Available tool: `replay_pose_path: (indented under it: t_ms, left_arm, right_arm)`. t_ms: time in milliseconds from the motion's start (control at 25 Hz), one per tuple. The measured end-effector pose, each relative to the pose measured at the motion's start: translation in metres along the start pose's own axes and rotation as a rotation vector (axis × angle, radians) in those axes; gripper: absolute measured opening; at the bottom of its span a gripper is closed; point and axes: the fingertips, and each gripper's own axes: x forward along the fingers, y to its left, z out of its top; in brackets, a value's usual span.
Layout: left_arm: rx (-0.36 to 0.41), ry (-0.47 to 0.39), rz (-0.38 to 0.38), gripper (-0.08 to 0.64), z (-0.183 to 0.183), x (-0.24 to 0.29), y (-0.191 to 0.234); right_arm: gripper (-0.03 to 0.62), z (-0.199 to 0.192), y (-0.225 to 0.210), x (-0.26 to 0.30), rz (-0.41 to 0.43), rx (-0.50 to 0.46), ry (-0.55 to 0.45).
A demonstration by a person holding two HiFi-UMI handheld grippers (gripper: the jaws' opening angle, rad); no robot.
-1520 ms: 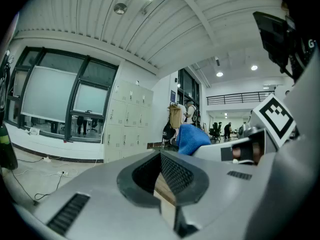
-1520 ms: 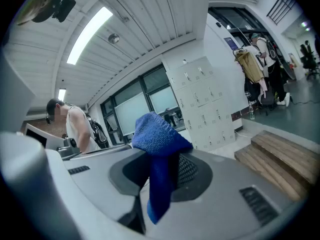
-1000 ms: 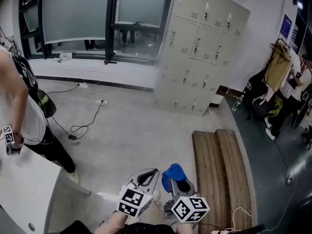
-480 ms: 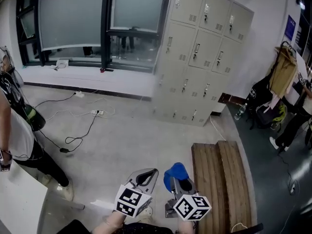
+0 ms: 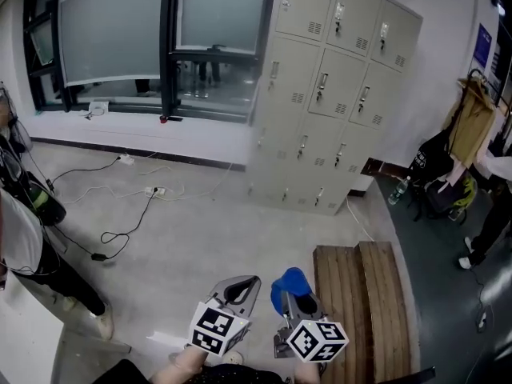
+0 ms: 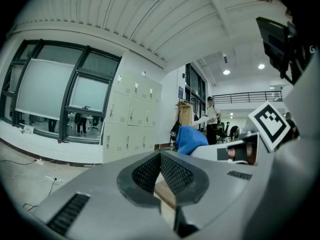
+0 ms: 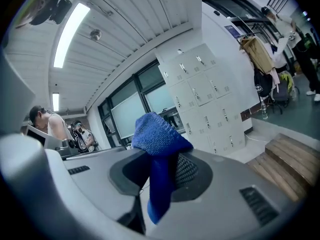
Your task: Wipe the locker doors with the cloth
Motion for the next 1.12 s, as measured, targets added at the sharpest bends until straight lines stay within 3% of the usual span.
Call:
replay_pose_path:
  t_ms: [440, 720, 1120]
  left_arm:
    - [-0.028, 0.007, 0.055, 0.006, -0.003, 0.033, 0.040]
    - [-0.006, -0.002, 0.048, 0.006, 0.008, 0.077, 0.074]
    - [0.077, -0.101, 0.030, 0.006, 0.105, 0.205, 0.172]
  right_arm:
    - [0.088, 0.002, -0.018, 0.048, 0.019, 0.001, 0.031]
    - [0.087, 0.013, -0.040, 0.092, -0.008, 0.006, 0.032]
    - [0.087, 0.120, -0.067, 0.228, -0.004, -0.053, -0.094]
